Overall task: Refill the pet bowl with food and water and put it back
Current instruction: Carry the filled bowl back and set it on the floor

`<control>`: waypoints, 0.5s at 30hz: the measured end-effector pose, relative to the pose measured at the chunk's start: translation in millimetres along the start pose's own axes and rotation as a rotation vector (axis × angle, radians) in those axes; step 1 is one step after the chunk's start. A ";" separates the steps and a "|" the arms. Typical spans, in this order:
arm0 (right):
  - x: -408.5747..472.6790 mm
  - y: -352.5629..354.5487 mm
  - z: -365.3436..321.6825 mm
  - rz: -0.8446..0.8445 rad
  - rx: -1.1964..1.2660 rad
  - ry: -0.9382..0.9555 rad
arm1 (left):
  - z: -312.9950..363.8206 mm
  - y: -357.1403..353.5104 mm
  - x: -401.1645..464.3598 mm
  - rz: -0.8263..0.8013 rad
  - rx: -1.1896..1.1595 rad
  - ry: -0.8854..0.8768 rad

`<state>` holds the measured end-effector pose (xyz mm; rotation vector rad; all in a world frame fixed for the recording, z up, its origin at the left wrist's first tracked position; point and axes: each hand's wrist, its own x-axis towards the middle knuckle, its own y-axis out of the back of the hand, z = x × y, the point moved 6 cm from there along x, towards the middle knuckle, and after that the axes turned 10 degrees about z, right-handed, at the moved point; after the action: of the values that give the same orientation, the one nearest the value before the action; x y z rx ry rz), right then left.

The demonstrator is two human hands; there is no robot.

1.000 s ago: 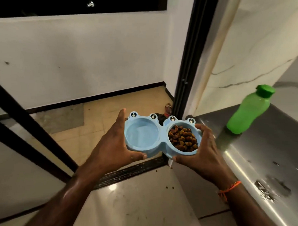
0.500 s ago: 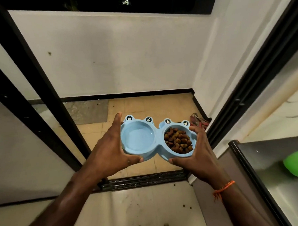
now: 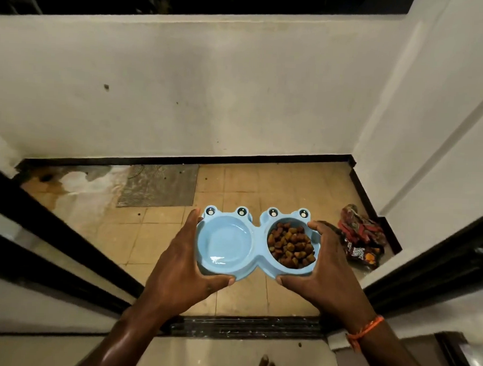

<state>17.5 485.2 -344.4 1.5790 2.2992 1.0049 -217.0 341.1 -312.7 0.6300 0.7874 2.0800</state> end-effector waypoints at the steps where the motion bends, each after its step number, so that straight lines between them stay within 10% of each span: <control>1: 13.6 -1.8 5.8 -0.002 -0.001 -0.002 | -1.2 -6.8 13.0 0.000 0.004 0.009; 15: 190.7 -56.0 65.0 -0.031 -0.037 -0.031 | -45.3 -84.7 186.6 -0.019 -0.075 0.102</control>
<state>-73.3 668.9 -385.8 1.5287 2.2645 1.0030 -306.5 520.6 -374.3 0.4774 0.7655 2.1270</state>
